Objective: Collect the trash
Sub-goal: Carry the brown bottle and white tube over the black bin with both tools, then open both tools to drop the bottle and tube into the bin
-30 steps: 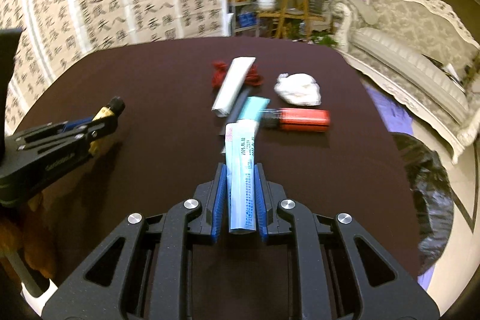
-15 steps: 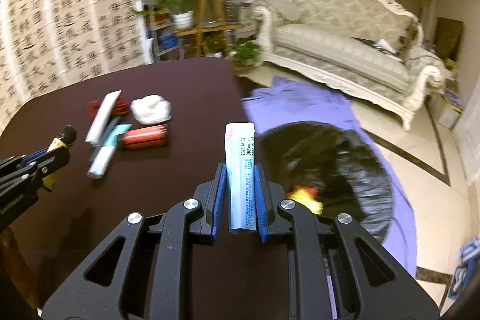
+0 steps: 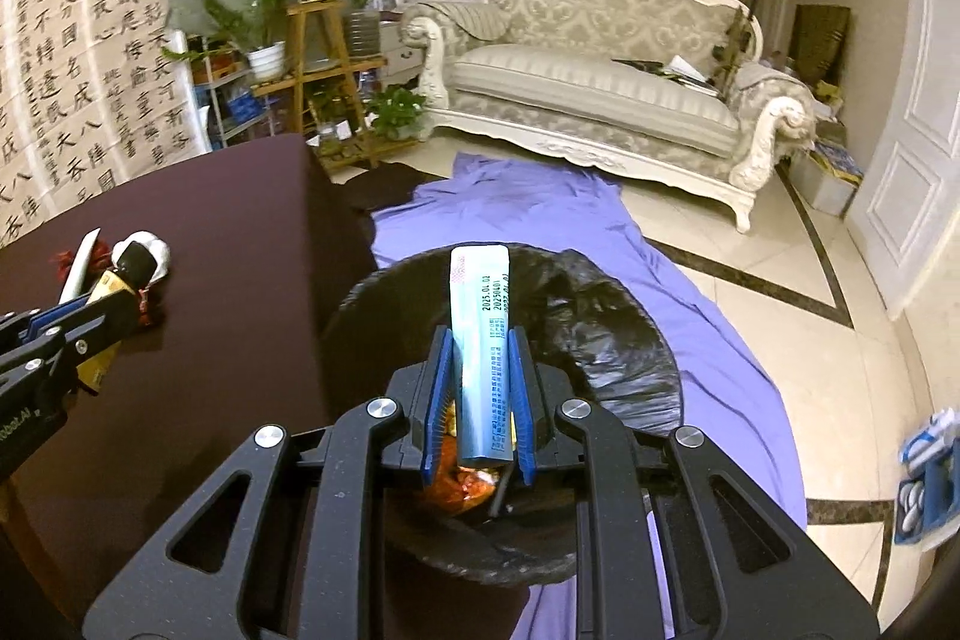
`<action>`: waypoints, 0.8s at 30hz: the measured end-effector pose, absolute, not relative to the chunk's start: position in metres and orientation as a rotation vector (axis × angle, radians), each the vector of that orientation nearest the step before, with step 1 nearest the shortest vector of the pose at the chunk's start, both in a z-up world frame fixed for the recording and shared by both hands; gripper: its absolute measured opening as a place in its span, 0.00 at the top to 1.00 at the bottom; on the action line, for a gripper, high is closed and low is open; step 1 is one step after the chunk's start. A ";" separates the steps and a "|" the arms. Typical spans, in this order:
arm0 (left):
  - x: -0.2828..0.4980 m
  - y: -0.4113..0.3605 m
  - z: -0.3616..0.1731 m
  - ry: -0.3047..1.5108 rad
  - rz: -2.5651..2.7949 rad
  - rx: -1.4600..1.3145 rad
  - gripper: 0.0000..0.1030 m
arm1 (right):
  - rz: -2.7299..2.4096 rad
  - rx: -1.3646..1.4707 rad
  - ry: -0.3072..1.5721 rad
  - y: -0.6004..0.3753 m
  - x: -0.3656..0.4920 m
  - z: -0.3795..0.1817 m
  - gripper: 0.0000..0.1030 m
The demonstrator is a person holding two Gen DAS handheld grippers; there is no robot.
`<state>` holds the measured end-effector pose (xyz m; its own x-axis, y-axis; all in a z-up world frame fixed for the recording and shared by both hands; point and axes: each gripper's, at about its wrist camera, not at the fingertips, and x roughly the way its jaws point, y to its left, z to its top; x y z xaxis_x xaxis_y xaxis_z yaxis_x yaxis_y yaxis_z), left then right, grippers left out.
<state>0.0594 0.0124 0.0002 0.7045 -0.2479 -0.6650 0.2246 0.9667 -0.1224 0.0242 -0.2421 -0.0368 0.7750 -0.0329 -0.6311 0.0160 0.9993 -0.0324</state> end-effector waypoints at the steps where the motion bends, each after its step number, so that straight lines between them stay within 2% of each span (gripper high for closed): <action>1: 0.061 0.008 0.000 0.741 -0.268 -0.029 0.76 | -0.029 -0.022 0.684 -0.245 0.026 -0.038 0.82; 21: 0.110 -0.061 -0.023 0.778 -0.307 0.074 0.75 | -0.078 0.047 0.708 -0.282 0.056 -0.061 0.81; 23: 0.112 -0.062 -0.025 0.786 -0.305 0.081 0.69 | -0.080 0.051 0.709 -0.284 0.057 -0.062 0.80; 24: 0.112 -0.061 -0.025 0.786 -0.299 0.082 0.61 | -0.082 0.052 0.714 -0.285 0.057 -0.064 0.78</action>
<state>0.1119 -0.0611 -0.0247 0.6666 -0.2347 -0.7075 0.2953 0.9546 -0.0384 0.0574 -0.2847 -0.0639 0.7526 -0.0572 -0.6560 0.0927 0.9955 0.0196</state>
